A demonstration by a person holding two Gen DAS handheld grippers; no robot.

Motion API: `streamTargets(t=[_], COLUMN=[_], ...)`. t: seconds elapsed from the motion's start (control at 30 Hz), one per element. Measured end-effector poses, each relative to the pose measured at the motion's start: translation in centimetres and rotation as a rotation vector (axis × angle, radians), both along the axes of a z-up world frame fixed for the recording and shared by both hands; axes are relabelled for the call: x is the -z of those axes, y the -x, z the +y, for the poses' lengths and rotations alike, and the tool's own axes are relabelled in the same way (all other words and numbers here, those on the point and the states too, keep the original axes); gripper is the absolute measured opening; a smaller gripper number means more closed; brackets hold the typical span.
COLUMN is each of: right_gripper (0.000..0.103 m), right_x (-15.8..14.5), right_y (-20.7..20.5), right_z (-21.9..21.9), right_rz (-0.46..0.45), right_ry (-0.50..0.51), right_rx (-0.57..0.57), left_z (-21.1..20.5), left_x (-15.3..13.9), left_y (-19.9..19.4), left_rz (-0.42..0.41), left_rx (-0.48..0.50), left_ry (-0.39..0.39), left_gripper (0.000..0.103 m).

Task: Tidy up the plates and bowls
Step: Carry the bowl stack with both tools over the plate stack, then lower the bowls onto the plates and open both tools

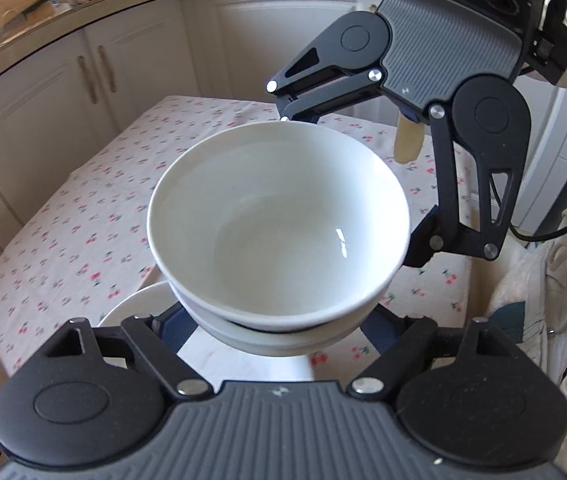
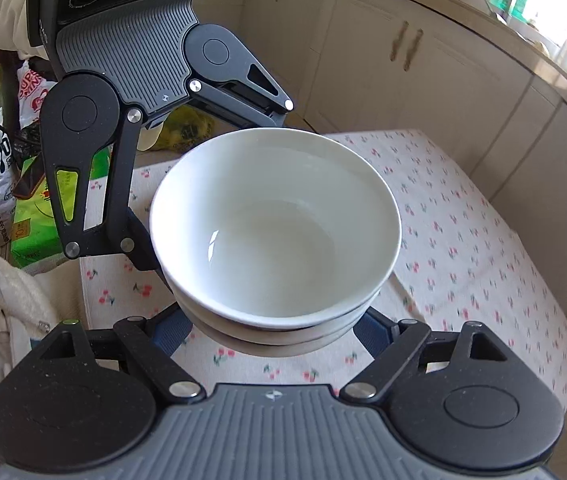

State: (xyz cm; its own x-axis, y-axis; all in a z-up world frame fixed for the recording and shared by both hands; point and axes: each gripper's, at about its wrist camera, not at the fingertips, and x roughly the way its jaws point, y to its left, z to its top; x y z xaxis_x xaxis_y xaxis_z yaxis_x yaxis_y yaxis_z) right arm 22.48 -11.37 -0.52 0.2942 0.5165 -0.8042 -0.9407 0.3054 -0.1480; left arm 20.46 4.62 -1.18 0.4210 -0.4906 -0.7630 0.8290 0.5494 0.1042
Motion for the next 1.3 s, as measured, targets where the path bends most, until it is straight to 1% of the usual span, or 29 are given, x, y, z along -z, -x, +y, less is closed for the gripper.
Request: streamTargets(t=[0.37,0.6,0.93,1.13,1.3], right_gripper=[0.090,0.090,0.089,0.089,0.090], right_x=[1.3,2.9,3.7,3.8,3.6], right_y=[-3.2,-4.5,-4.7,-4.8,-4.5], right_z=[6.0,8.2,8.9,8.8,8.5], right_rz=[-0.002,0.021,0.045,0.058,0.049], right_ry=[0.011,0.025,0.047,0.049,0.042], right_rx=[-0.099,-0.114,-0.102,-0.083,-0.075], left_z=[4.1,6.0,7.0,7.2,7.1], left_x=[0.8,1.9,3.1,3.2,3.3], left_y=[-0.5,-0.7,-1.6,-1.8,-1.6], left_rz=[0.000,0.028,0.074,0.096,0.078], left_rx=[-0.131,-0.175,-0.200,-0.220,-0.233], left_ry=[-0.015,-0.008,0.025,0.052,0.048], left_gripper=[0.086,0.086,0.086,0.086,0.086])
